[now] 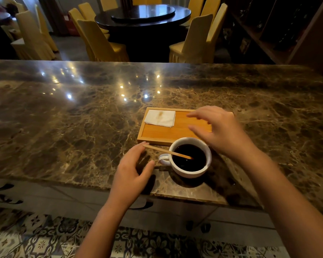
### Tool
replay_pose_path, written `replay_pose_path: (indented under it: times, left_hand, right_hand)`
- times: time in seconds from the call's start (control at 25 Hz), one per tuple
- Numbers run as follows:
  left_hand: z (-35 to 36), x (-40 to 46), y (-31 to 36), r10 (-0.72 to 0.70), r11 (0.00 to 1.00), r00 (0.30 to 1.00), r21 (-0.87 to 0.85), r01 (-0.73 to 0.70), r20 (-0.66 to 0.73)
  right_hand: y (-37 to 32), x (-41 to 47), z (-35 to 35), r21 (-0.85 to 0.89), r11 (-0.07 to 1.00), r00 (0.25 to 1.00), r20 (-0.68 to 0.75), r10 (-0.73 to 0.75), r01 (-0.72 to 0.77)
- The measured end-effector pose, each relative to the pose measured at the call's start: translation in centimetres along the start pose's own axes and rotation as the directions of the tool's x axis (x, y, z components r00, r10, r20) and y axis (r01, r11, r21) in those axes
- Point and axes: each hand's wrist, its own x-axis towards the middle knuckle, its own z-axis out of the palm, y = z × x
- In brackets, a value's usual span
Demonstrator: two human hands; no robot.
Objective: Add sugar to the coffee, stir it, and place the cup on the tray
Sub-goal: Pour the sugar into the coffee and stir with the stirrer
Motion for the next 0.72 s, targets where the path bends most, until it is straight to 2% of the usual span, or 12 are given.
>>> replay_pose_path:
  times: [0.04, 0.16, 0.24, 0.36, 0.52, 0.72]
  left_hand:
    - [0.2, 0.2, 0.6, -0.021, 0.995, 1.0, -0.093, 0.022, 0.017]
    - [1.0, 0.9, 1.7, -0.178, 0.928, 0.973, -0.302, 0.216, 0.148]
    - [1.2, 1.0, 1.7, -0.224, 0.887, 0.952, -0.36, 0.287, 0.208]
    - [1.1, 1.2, 1.2, -0.222, 0.853, 0.941, -0.417, 0.315, 0.256]
    - [1.0, 1.7, 1.0, -0.21, 0.764, 0.919, -0.531, 0.367, 0.334]
    - [0.6, 2.3, 0.7, -0.149, 0.758, 0.903, -0.54, 0.367, 0.404]
  right_hand:
    - [-1.6, 0.5, 0.3, 0.034, 0.998, 0.998, 0.052, -0.047, 0.045]
    - [-4.9, 1.7, 2.0, 0.035, 0.989, 0.96, 0.238, -0.149, 0.145]
    - [-5.7, 2.2, 3.1, -0.01, 0.984, 0.924, 0.348, -0.161, 0.176]
    - [-6.1, 2.3, 4.1, -0.048, 0.983, 0.883, 0.448, -0.14, 0.18]
    - [-6.1, 2.2, 4.6, -0.06, 0.986, 0.892, 0.437, -0.116, 0.158]
    - [-4.7, 2.2, 2.9, 0.072, 0.996, 0.949, 0.307, -0.075, 0.055]
